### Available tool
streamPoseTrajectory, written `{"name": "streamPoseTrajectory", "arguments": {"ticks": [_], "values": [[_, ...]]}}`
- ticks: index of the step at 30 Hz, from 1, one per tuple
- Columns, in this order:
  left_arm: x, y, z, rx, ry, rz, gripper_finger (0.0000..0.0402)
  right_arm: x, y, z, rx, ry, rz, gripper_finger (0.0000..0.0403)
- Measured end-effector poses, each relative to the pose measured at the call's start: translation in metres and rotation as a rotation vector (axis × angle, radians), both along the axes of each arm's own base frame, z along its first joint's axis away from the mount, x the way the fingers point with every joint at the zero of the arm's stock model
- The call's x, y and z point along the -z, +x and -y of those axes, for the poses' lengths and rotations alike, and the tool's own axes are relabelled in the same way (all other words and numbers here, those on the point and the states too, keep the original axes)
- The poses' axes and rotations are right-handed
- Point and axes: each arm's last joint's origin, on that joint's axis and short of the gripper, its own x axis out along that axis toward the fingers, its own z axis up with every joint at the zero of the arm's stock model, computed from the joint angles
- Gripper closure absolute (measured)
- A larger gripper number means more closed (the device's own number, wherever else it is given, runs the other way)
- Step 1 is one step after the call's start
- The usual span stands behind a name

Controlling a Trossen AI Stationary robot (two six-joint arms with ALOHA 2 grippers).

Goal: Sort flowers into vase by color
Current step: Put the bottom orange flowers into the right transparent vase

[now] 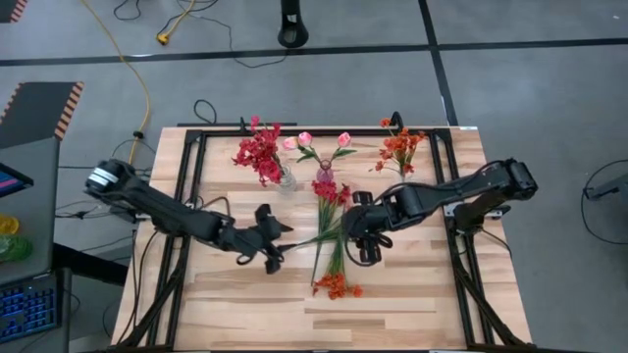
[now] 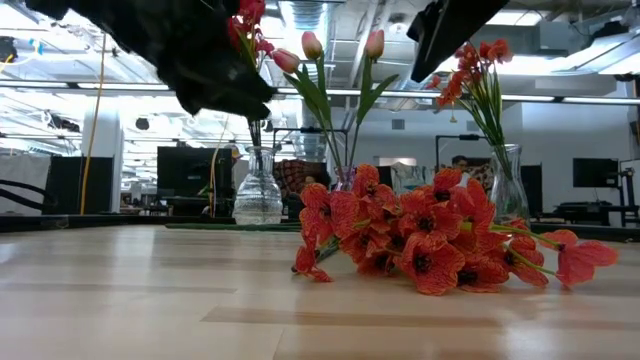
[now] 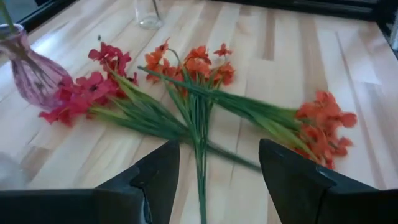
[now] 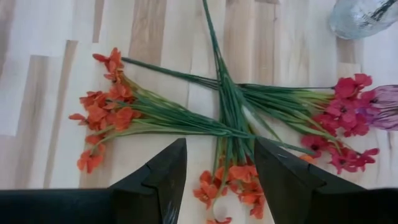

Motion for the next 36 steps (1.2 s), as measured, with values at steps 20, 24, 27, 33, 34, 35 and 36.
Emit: {"name": "streamPoseTrajectory", "arguments": {"ticks": [20,24,27,33,34,35,36], "values": [[0.058,0.035,0.009,-0.062,0.027,0.022,0.0193,0.013,0.004,-0.031,-0.266,-0.108,-0.019,0.0191],[0.058,0.036,0.009,-0.059,0.029,0.027,0.0193,0.031,0.015,-0.035,-0.396,-0.182,-0.057,0.0191],[0.059,0.035,0.009,-0.058,0.031,0.016,0.0193,0.049,0.024,-0.039,-0.489,-0.234,-0.097,0.0191],[0.060,0.034,0.009,-0.051,0.024,-0.001,0.0193,0.084,0.041,-0.045,-0.649,-0.314,-0.163,0.0191],[0.060,0.034,0.009,-0.048,0.022,-0.002,0.0193,0.090,0.043,-0.045,-0.675,-0.326,-0.179,0.0191],[0.060,0.034,0.009,-0.049,0.022,-0.002,0.0193,0.096,0.045,-0.046,-0.697,-0.336,-0.192,0.0191],[0.060,0.034,0.009,-0.048,0.022,-0.002,0.0193,0.101,0.047,-0.047,-0.718,-0.345,-0.203,0.0191]]}}
